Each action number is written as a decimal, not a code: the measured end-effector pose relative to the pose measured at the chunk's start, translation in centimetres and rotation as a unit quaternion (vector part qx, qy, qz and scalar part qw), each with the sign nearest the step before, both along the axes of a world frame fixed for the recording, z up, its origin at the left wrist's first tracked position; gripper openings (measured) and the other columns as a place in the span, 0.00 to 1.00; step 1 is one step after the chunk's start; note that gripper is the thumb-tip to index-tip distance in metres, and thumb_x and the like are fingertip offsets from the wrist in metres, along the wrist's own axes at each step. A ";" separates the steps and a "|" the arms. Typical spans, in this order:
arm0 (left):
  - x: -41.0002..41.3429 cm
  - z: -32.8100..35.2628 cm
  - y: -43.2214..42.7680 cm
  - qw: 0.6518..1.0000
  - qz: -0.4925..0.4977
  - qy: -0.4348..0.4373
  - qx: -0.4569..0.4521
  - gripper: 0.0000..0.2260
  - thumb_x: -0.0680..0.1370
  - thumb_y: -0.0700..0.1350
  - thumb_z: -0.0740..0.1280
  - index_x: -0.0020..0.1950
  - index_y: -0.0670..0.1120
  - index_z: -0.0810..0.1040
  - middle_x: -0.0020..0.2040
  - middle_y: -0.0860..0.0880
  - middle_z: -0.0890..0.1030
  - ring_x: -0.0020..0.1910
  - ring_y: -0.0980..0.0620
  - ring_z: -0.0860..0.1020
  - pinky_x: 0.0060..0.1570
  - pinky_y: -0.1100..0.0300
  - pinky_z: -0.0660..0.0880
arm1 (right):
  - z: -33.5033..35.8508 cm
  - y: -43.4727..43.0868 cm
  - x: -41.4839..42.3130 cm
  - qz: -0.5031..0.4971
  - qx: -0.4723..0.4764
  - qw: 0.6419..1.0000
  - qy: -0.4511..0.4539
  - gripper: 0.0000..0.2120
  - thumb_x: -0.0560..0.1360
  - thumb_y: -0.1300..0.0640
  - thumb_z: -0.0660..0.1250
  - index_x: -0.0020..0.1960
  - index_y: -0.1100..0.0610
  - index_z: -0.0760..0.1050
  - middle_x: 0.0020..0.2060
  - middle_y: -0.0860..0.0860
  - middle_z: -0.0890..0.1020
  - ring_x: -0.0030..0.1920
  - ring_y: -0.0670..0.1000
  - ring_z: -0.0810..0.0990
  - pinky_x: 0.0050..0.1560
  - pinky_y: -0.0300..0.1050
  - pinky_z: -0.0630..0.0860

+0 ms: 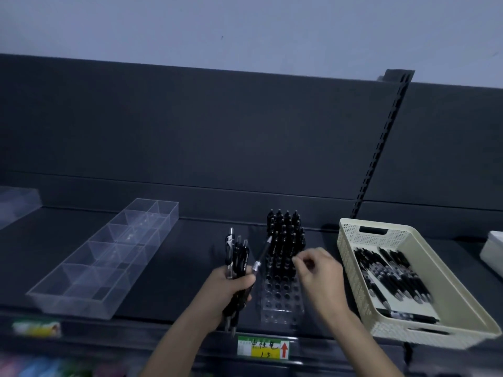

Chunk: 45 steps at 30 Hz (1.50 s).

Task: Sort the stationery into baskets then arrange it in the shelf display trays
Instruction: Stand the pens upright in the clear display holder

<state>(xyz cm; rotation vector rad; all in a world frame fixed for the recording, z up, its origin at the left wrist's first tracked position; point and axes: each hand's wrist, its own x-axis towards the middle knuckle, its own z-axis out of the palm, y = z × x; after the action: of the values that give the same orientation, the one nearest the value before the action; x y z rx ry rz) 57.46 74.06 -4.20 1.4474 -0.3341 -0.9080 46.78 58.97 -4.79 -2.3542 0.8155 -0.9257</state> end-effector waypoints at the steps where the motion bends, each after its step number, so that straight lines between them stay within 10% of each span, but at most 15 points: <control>1: 0.0 0.2 -0.1 1.000 -0.012 -0.007 0.004 0.04 0.75 0.35 0.67 0.47 0.42 0.77 0.33 0.47 0.76 0.29 0.52 0.75 0.31 0.61 0.73 | 0.5 0.6 0.1 0.033 -0.063 0.997 -0.019 0.03 0.72 0.62 0.70 0.45 0.57 0.81 0.42 0.48 0.79 0.42 0.45 0.75 0.44 0.41 0.77; 7: 0.2 1.3 -0.1 0.996 -0.091 -0.026 0.005 0.02 0.75 0.39 0.68 0.44 0.41 0.76 0.30 0.48 0.76 0.26 0.54 0.72 0.25 0.63 0.69 | 0.2 1.7 0.9 0.153 -0.251 0.953 0.075 0.16 0.59 0.65 0.78 0.45 0.53 0.82 0.40 0.46 0.82 0.38 0.49 0.79 0.27 0.39 0.77; 13: 1.5 1.0 0.3 1.000 0.004 0.017 -0.011 0.09 0.79 0.44 0.62 0.51 0.38 0.75 0.29 0.46 0.77 0.25 0.53 0.70 0.25 0.61 0.67 | -0.3 0.9 0.2 0.098 0.026 0.994 0.032 0.08 0.76 0.62 0.65 0.54 0.58 0.78 0.45 0.51 0.81 0.43 0.48 0.77 0.45 0.39 0.74; 18: 1.8 -0.2 0.6 0.998 -0.013 -0.039 0.040 0.09 0.80 0.40 0.58 0.54 0.33 0.70 0.28 0.47 0.79 0.25 0.52 0.71 0.27 0.61 0.69 | -0.4 1.0 1.5 0.050 0.166 0.985 0.002 0.08 0.77 0.61 0.64 0.55 0.57 0.72 0.44 0.49 0.80 0.36 0.45 0.77 0.37 0.34 0.73; 26: 1.8 -1.5 1.4 1.000 -0.007 -0.009 0.003 0.06 0.79 0.39 0.63 0.54 0.39 0.74 0.38 0.44 0.79 0.31 0.51 0.74 0.31 0.60 0.74 | -2.2 1.5 3.1 0.013 0.095 0.992 0.087 0.09 0.79 0.56 0.61 0.41 0.57 0.69 0.30 0.48 0.74 0.28 0.44 0.70 0.27 0.35 0.66; 45: 1.9 -2.2 2.0 0.998 -0.017 -0.057 0.028 0.07 0.80 0.41 0.61 0.46 0.39 0.75 0.35 0.45 0.80 0.29 0.52 0.74 0.31 0.60 0.72 | -2.8 2.6 4.6 -0.012 0.083 0.977 0.194 0.09 0.80 0.57 0.58 0.42 0.58 0.69 0.48 0.57 0.78 0.46 0.56 0.79 0.40 0.41 0.69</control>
<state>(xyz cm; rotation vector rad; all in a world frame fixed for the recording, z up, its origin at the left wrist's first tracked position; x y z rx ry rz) 59.32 76.02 -6.38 1.5530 -0.4228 -0.8693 51.38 61.62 -7.60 -2.4109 1.0278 -0.3878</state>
